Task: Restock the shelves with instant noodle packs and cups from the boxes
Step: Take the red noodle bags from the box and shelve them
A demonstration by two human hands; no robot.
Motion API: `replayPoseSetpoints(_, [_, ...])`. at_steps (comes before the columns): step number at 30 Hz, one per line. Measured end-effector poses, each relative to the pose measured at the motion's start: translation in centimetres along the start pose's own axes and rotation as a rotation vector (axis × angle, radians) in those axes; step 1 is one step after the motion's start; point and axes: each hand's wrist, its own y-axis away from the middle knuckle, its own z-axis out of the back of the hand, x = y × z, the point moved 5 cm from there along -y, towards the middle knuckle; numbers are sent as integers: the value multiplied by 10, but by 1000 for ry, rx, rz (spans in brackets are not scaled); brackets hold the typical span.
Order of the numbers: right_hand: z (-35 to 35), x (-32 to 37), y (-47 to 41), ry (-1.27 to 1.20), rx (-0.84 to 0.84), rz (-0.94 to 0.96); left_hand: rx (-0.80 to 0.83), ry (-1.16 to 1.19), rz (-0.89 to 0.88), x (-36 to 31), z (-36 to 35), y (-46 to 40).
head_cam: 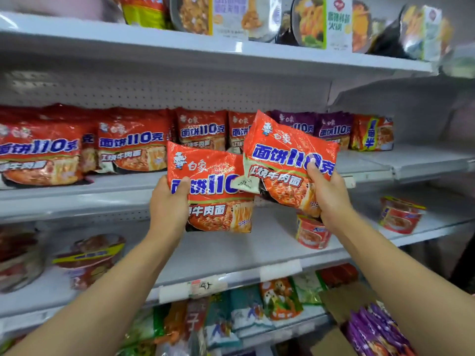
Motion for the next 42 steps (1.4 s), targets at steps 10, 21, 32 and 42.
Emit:
replayPoseSetpoints(10, [-167,32,2,-59,213,35,-213,-20,-8,-19,151,-39])
replayPoseSetpoints(21, [-305,5,-16,30,324,22,-431,-13,17,-15,255,-54])
replayPoseSetpoints(32, [-371,-23,-12,307,335,90,-493,11,3,-10,281,-72])
replayPoseSetpoints(42, [-369,-28,-4,537,330,230,-419,36,13,-6,269,-82])
